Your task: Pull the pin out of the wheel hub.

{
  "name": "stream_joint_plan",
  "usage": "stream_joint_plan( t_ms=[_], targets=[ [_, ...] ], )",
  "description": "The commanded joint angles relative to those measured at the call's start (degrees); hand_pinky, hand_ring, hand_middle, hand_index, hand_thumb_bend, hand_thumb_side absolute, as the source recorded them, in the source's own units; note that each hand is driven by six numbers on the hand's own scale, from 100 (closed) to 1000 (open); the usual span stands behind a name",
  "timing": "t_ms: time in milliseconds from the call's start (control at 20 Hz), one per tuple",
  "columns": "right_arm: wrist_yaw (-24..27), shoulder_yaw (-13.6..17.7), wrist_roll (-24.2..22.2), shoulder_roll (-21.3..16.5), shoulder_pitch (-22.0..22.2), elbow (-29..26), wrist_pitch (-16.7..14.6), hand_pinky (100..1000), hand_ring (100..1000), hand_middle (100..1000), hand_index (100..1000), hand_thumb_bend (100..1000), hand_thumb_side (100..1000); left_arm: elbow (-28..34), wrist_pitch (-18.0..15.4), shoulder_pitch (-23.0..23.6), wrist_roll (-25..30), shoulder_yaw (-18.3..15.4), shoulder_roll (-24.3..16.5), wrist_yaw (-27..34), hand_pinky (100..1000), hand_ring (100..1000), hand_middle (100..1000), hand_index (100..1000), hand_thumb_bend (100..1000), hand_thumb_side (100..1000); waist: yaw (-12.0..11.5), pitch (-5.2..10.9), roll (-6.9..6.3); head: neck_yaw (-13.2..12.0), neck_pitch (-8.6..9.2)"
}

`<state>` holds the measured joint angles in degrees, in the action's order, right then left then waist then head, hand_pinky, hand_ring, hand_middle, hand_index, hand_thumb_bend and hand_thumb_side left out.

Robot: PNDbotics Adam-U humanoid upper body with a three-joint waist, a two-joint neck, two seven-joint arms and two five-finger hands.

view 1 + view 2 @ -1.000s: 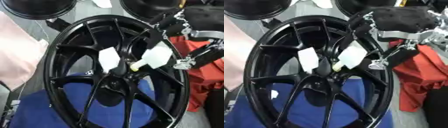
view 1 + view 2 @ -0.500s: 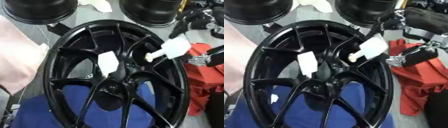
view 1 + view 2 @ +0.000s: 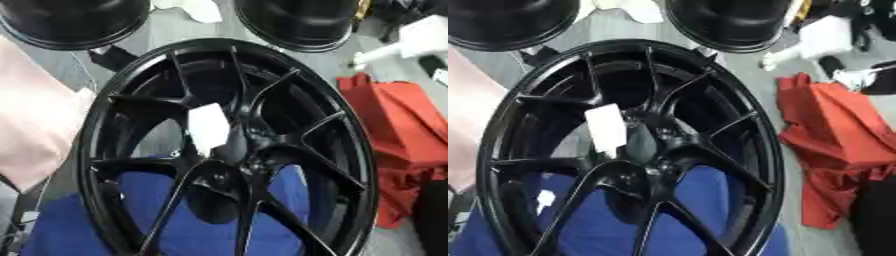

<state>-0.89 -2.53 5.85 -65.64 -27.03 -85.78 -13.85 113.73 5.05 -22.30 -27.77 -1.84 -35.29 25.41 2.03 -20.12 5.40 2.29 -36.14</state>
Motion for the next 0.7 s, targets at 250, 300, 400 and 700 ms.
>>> stream_joint_plan(
  t_ms=[250,300,400,700],
  targets=[
    [-7.29,11.81,-4.36,-0.24,0.53,17.58,6.14,833,666,682,724,307,100,0.86,-0.39,-0.19,-0.59,-1.19,-1.16,-0.43,833,599,546,672,100,693,0.34,0.68,-0.49,0.28,-1.20],
    [-9.22,12.75,-6.85,-0.08,0.50,19.60,7.52,849,729,742,782,379,100,0.86,-0.43,-0.15,-0.65,-1.23,-1.16,-0.45,833,599,546,672,100,693,0.36,0.65,-0.52,0.41,-1.34],
    [-13.36,14.46,-11.68,0.10,0.33,23.31,10.46,863,783,813,857,441,105,0.86,-0.45,-0.03,-0.76,-1.31,-1.16,-0.49,833,598,545,672,100,694,0.40,0.61,-0.57,0.58,-1.52],
    [-19.12,18.01,-16.04,1.00,-0.92,26.82,14.66,862,834,907,897,470,120,0.86,-0.41,0.14,-1.05,-1.40,-1.25,-0.61,834,597,545,671,100,695,0.55,0.29,-0.73,0.97,-2.00]
  ],
)
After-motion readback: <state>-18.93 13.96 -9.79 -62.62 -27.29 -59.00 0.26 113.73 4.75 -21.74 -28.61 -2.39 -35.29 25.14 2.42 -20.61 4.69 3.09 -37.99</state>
